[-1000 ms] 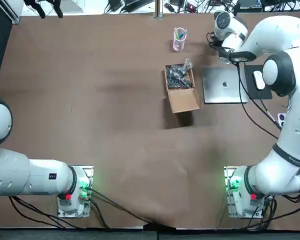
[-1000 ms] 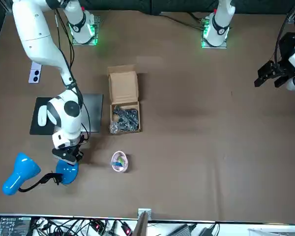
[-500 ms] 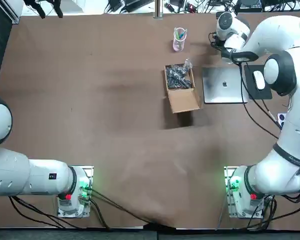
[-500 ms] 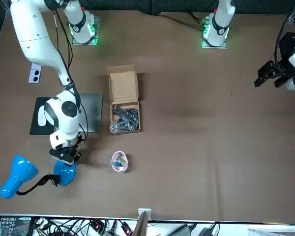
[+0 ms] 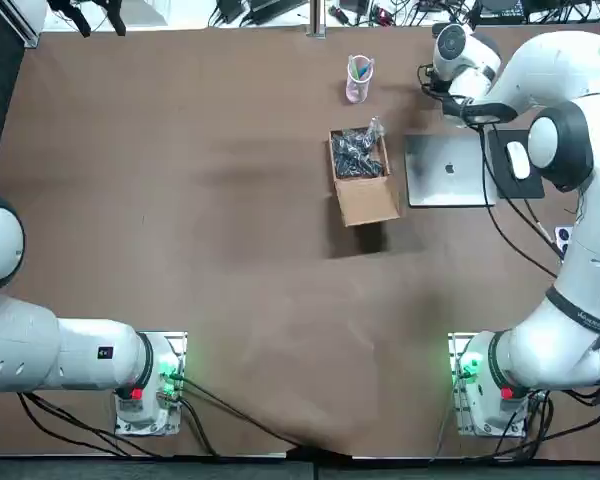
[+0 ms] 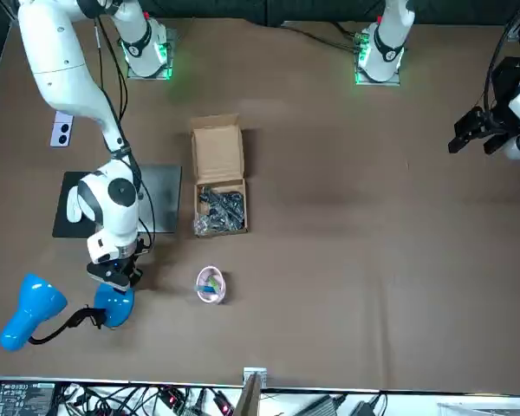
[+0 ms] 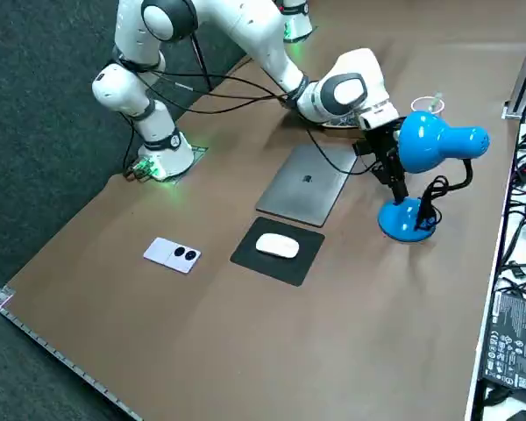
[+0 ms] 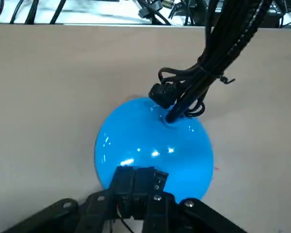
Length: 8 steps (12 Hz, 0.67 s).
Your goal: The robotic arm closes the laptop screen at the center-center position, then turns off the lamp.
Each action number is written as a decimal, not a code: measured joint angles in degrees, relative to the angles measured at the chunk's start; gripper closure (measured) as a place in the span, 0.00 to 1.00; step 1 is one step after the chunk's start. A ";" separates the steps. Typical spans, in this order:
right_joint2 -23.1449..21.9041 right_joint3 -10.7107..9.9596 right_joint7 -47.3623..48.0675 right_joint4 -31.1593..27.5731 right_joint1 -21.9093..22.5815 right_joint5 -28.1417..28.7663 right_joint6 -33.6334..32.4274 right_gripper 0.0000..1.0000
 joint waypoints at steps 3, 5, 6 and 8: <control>0.01 -0.09 0.00 0.46 -0.04 -0.15 0.00 0.98; 0.01 -0.15 0.00 0.58 -0.05 -0.22 0.02 0.98; 0.02 -0.16 0.00 0.61 -0.05 -0.23 0.03 0.98; 0.02 -0.17 0.00 0.63 -0.05 -0.24 0.04 0.98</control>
